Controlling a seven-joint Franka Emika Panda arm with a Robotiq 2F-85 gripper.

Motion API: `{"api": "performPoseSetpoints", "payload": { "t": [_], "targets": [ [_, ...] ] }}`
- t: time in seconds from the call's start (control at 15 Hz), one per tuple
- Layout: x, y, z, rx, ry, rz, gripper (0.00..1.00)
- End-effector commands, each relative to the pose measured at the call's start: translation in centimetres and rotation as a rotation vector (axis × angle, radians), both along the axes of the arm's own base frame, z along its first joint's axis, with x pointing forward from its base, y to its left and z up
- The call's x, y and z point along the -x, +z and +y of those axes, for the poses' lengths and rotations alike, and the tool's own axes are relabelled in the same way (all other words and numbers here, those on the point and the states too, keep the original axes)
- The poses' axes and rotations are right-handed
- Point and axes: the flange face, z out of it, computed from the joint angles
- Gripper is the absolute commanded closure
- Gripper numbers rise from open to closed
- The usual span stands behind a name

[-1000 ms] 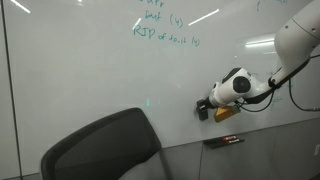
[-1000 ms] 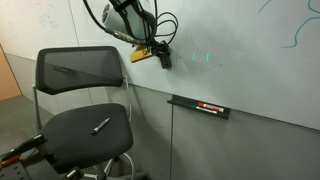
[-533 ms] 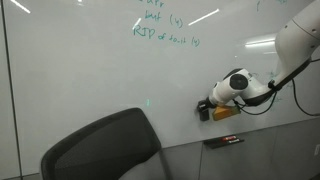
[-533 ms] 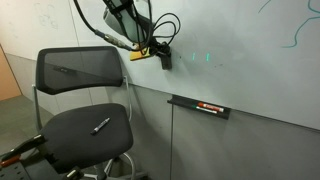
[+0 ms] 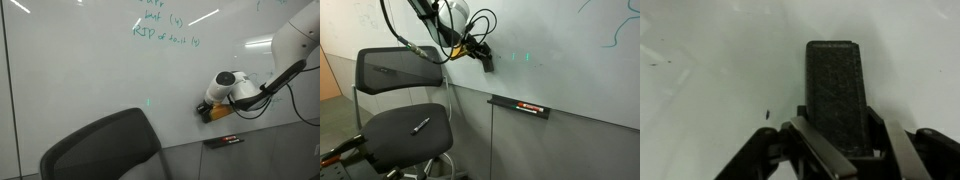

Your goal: Pick up the duster, then rub some scribbles off of the board

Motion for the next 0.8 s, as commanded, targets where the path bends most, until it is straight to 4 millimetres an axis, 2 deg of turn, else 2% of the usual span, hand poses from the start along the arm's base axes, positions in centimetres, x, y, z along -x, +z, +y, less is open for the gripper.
{"api": "performPoseSetpoints", "payload": {
  "t": [0.0,0.27,0.4,0.53,0.73],
  "targets": [
    [-1.2,-2.2,2.5,0.108,-0.143,0.127,0.68],
    [2.0,-7.4,7.5,0.156,-0.235,0.382,0.68],
    [4.1,-9.5,10.7,0.108,-0.173,0.495,0.68],
    [6.7,-10.8,13.4,0.065,-0.098,0.582,0.68],
    [10.1,-14.0,16.2,0.011,0.017,0.697,0.68]
  ]
}}
